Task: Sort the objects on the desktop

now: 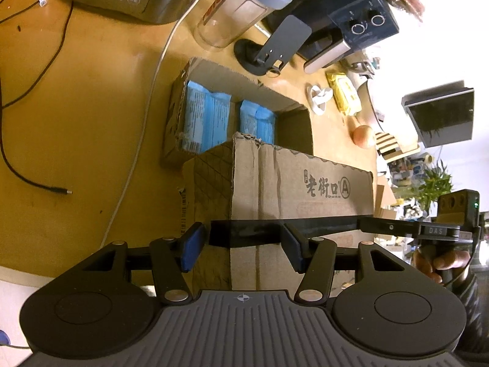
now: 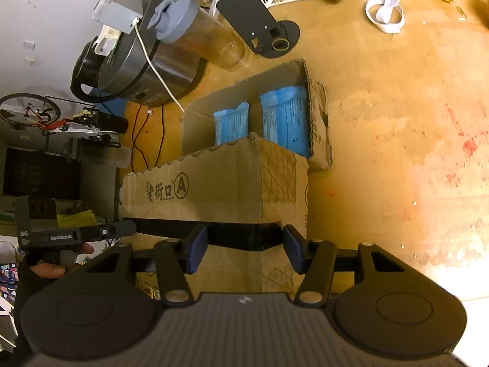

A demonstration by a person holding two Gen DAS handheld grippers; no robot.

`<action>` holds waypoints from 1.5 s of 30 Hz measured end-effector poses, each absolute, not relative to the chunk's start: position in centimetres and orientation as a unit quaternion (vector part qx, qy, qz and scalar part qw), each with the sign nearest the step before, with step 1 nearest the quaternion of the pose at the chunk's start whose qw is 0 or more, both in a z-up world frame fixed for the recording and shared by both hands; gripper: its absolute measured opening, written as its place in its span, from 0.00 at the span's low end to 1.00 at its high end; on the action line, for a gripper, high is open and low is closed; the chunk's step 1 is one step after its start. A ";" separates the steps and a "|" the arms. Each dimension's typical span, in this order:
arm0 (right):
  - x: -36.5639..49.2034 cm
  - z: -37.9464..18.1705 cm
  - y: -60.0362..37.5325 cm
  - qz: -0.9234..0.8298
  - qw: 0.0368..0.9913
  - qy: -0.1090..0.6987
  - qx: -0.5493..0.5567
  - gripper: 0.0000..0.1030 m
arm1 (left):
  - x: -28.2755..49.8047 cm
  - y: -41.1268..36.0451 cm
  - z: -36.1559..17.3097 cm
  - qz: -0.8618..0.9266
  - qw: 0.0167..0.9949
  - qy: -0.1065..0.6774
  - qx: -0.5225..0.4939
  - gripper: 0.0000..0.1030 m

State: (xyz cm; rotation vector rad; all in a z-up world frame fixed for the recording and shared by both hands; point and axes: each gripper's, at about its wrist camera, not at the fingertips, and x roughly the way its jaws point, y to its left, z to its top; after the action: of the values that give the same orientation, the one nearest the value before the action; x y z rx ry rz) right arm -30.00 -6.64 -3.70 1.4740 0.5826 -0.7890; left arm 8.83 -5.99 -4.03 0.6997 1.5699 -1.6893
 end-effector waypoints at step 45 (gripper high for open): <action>-29.5 -4.1 -16.9 -0.381 0.630 0.236 0.634 0.49 | 8.6 -17.3 -4.5 -0.674 0.353 0.588 0.276 0.52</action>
State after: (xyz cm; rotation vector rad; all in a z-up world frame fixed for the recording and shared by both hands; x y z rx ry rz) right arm -29.53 -16.92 -4.10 1.4522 0.5404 -0.8718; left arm 8.65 -17.34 -4.52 0.7140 1.5209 -1.7426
